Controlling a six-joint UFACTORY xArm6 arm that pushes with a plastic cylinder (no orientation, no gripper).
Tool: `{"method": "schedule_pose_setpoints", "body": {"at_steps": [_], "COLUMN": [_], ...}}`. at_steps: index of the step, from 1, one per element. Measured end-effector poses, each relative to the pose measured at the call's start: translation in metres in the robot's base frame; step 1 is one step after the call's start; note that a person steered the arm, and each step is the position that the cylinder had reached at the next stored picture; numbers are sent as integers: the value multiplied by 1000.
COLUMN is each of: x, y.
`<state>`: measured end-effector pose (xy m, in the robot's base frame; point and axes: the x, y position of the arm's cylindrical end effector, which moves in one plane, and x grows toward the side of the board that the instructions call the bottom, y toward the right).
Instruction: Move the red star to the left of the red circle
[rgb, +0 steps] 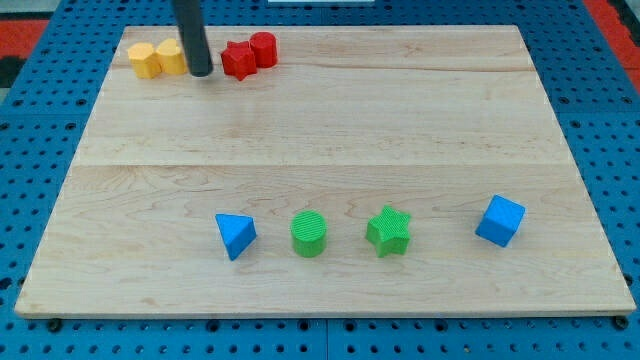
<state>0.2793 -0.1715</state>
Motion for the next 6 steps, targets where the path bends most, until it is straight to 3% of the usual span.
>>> {"method": "schedule_pose_setpoints", "body": {"at_steps": [1, 2, 3, 4, 6], "x": [-6, 31, 32, 7, -5], "y": [-3, 7, 62, 78, 36]}}
